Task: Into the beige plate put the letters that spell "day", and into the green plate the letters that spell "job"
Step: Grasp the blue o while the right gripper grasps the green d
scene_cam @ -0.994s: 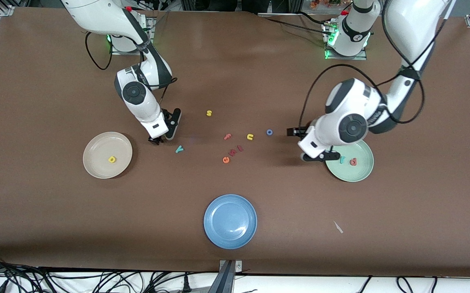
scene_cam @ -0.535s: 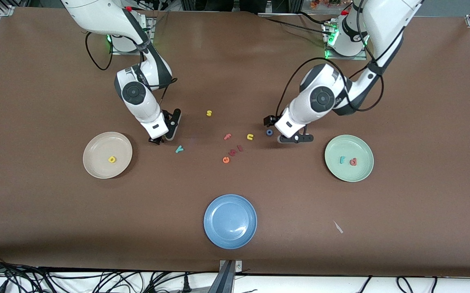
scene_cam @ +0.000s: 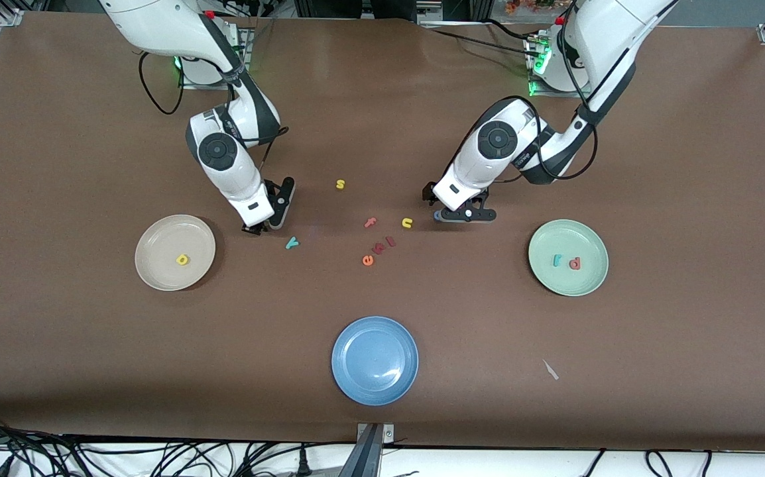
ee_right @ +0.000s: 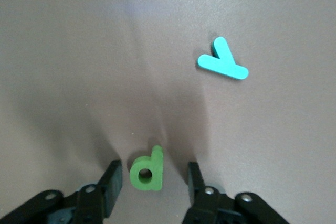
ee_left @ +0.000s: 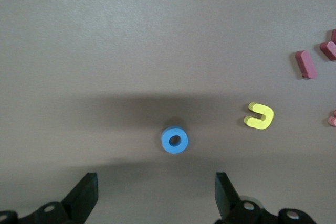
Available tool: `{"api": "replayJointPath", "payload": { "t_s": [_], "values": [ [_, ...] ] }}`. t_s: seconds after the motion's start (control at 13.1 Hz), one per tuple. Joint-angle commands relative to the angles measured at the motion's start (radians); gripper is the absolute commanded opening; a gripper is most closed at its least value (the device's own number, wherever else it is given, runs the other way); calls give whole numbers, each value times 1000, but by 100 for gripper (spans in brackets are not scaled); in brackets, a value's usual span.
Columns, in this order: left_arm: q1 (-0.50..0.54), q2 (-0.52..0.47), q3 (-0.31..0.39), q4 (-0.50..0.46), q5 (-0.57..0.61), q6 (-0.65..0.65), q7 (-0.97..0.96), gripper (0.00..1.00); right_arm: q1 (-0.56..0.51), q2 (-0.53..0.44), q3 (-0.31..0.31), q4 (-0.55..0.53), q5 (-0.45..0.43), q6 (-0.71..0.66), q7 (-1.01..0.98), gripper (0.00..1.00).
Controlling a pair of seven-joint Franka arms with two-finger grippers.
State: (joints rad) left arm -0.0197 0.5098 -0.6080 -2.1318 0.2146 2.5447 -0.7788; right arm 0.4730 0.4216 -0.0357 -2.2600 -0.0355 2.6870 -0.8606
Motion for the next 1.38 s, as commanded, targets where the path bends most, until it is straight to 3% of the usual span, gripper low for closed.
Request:
{"api": "replayJointPath", "payload": {
  "t_s": [0.0, 0.23, 0.38, 0.69, 0.76, 0.92, 0.99, 1.3],
  "values": [
    [-22, 27, 5, 23, 32, 19, -33, 93, 4, 3, 2, -1, -11, 1, 6, 49],
    [-43, 30, 10, 24, 49, 23, -33, 73, 9, 3, 2, -3, -11, -1, 8, 43],
    [-43, 42, 11, 24, 61, 23, -33, 66, 10, 3, 2, -1, -11, -1, 20, 39],
    [-43, 113, 28, 104, 205, 22, -40, 66, 12, 3, 2, -3, -11, -1, 20, 34],
    [-45, 118, 28, 107, 222, 22, -40, 61, 13, 3, 2, -3, -11, -1, 20, 30],
    [-45, 122, 28, 107, 229, 22, -49, 61, 13, 3, 2, -3, -11, -1, 20, 26],
    [-45, 124, 30, 107, 229, 23, -50, 61, 13, 3, 2, -3, -11, -1, 21, 17],
    [-60, 128, 40, 99, 230, 22, -51, 61, 13, 3, 2, -3, -11, -1, 43, 9]
  ]
}}
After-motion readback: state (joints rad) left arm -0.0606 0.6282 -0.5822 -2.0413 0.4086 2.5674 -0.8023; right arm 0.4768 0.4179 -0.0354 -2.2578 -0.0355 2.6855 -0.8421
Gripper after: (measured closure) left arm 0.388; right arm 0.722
